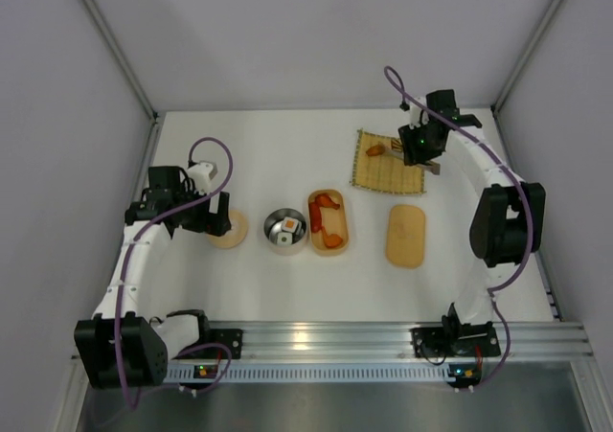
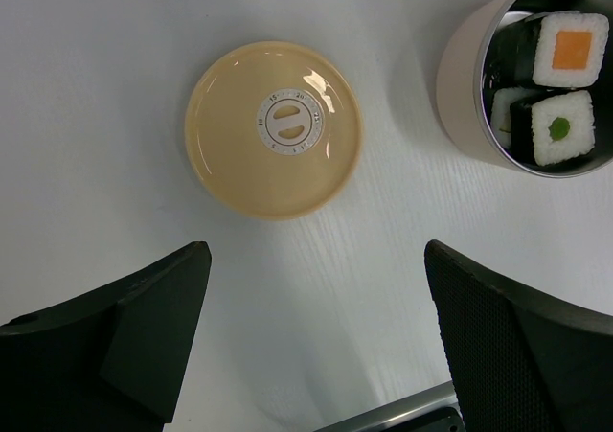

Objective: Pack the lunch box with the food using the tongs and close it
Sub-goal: Pick up the fake food from the plate.

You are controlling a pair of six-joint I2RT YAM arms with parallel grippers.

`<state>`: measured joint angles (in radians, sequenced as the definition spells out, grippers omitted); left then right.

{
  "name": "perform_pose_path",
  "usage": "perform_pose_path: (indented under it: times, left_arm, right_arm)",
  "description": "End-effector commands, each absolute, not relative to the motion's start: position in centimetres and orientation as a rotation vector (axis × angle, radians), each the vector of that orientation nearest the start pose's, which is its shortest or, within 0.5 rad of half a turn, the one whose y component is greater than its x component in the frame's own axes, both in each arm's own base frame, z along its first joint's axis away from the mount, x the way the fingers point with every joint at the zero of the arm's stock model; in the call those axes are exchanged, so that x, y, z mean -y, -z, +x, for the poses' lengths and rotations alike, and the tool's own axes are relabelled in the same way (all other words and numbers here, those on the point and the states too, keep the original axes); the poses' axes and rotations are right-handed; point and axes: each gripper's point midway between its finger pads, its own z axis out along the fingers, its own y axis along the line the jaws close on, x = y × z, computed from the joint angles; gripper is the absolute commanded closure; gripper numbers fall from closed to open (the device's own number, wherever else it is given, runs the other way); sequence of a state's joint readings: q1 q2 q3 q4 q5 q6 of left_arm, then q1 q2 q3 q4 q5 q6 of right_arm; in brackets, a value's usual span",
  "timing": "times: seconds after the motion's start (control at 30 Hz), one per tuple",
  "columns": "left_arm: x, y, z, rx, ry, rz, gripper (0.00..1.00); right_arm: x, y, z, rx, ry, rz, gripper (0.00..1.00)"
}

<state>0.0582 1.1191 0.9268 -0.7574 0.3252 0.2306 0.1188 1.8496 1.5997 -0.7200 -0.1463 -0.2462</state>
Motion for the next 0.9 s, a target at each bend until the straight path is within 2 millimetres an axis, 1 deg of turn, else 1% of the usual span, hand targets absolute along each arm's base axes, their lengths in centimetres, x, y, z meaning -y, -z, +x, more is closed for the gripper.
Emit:
perform_pose_path:
  times: [0.0, 0.17, 0.2, 0.27, 0.3, 0.33, 0.43, 0.6, 0.77, 0.87]
  left_arm:
    - [3.3, -14.8, 27.7, -2.402, 0.292, 0.36, 0.02]
    - [3.2, -14.8, 27.7, -2.405, 0.287, 0.358, 0.02]
    - [3.2, -14.9, 27.7, -2.402, 0.286, 0.358, 0.02]
    - [3.2, -14.9, 27.7, -2.403, 0.285, 0.356, 0.02]
    - [3.1, -14.9, 27.7, -2.403, 0.28, 0.355, 0.02]
    - [3.1, -14.8, 27.7, -2.405, 0.281, 0.353, 0.02]
    - [3.0, -14.7, 27.6, -2.409, 0.276, 0.354, 0.02]
    - [3.0, -14.7, 27.7, -2.41, 0.274, 0.354, 0.02]
    - [3.1, -14.7, 27.8, -2.409, 0.282, 0.35, 0.02]
    - [3.1, -14.7, 27.9, -2.41, 0.283, 0.346, 0.02]
  right_arm:
    - [-7.0, -16.1, 47.7, -2.38, -0.184, -0.434, 0.57]
    - [-7.6, -16.2, 48.8, -2.36, -0.259, -0.4, 0.57]
    - [-7.7, -16.3, 49.3, -2.353, -0.27, -0.399, 0.57]
    - [-8.0, -16.3, 49.5, -2.351, -0.313, -0.399, 0.57]
    - [-8.2, -16.0, 49.6, -2.357, -0.329, -0.399, 0.57]
    - [-8.4, -16.2, 49.9, -2.35, -0.343, -0.399, 0.57]
    - [-8.3, -15.9, 50.3, -2.354, -0.369, -0.384, 0.57]
    - [-7.4, -15.1, 50.8, -2.367, -0.362, -0.367, 0.57]
    - [-7.4, -14.5, 50.7, -2.381, -0.391, -0.377, 0.58]
    - [-7.8, -14.4, 49.9, -2.391, -0.451, -0.383, 0.6]
